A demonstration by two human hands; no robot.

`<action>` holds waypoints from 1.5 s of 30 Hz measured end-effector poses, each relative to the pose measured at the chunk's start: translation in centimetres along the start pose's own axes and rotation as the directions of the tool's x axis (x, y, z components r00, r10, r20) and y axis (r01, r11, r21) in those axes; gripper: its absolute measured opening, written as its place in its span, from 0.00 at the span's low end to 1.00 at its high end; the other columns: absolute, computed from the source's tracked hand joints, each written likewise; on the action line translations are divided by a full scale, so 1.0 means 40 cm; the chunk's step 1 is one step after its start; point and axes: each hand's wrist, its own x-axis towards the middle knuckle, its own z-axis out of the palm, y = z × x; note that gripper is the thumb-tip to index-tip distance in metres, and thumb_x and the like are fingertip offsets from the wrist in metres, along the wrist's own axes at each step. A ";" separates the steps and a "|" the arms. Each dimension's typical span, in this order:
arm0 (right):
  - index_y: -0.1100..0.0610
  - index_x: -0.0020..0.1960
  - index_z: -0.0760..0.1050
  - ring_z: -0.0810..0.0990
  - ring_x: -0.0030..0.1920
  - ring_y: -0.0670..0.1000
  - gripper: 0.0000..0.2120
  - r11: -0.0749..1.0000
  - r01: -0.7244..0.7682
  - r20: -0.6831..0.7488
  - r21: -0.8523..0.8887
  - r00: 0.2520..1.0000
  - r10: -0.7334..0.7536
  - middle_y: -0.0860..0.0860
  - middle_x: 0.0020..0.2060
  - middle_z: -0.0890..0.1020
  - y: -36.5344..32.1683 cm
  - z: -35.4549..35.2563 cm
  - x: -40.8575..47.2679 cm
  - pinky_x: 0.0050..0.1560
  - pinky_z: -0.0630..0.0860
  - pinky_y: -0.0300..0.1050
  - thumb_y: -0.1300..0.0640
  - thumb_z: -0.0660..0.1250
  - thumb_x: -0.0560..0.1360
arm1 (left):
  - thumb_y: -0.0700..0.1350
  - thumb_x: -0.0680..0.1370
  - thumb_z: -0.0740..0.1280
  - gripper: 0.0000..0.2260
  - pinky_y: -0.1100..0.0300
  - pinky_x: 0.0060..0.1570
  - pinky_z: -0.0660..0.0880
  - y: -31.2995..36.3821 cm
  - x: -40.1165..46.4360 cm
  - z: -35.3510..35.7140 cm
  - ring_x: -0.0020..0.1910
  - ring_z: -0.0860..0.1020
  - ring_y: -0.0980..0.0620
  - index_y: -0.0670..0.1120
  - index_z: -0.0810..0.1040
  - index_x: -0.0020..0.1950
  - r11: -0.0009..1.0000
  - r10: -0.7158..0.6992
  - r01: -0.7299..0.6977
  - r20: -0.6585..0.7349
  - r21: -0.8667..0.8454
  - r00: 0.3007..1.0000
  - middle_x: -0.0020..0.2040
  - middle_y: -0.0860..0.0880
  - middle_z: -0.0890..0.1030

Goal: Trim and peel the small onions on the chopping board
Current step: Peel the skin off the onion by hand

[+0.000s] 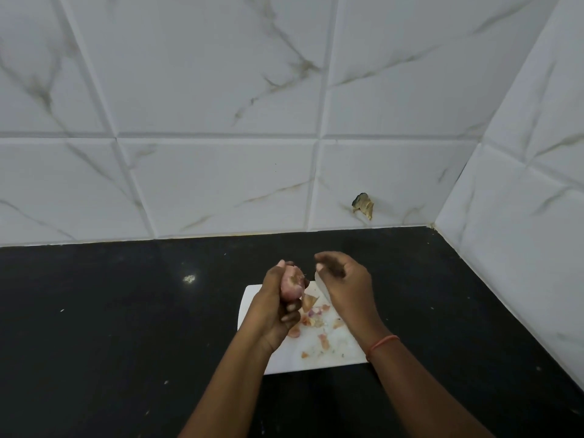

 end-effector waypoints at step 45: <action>0.56 0.47 0.81 0.80 0.44 0.44 0.05 0.937 0.333 0.105 -0.101 0.941 -0.323 0.46 0.43 0.81 0.019 0.001 -0.029 0.43 0.77 0.34 0.63 0.73 0.72 | 0.53 0.83 0.62 0.18 0.65 0.21 0.63 0.010 -0.021 0.002 0.23 0.65 0.56 0.39 0.75 0.60 0.999 -0.044 0.045 0.118 -0.005 0.992 0.34 0.47 0.73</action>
